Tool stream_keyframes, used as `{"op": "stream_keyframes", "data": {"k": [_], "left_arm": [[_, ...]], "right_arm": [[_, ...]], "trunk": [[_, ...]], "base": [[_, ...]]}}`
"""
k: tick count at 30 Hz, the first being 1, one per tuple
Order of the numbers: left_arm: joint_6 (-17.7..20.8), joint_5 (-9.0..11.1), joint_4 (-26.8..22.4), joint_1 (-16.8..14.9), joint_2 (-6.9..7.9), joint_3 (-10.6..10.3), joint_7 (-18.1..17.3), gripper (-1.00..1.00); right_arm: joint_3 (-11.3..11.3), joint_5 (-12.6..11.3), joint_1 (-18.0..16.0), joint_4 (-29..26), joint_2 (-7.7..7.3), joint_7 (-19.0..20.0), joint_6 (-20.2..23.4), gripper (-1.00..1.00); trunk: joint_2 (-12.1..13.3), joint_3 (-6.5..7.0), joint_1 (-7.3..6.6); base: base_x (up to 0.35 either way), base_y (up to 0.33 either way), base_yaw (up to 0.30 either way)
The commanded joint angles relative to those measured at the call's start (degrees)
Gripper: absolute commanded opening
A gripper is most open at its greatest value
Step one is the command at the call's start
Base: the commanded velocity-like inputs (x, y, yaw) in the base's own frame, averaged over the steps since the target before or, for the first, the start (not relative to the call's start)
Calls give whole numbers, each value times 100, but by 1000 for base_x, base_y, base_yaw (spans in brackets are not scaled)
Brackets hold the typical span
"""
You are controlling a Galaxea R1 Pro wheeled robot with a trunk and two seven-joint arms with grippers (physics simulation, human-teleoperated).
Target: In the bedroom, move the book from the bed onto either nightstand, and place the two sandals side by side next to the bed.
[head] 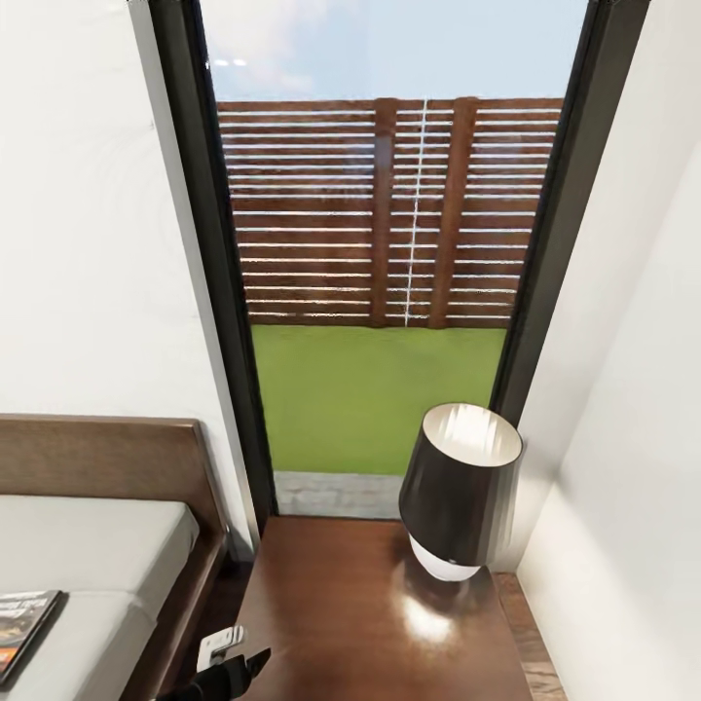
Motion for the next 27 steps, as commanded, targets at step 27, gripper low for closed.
{"op": "stream_keyframes", "data": {"k": [27], "left_arm": [[-51,-41,-3,-4,24,46,-43,100]], "right_arm": [[-43,28,-3,6,21,13,-25,100]], "trunk": [[1081,479,-594]], "base": [[0,0,0]]}}
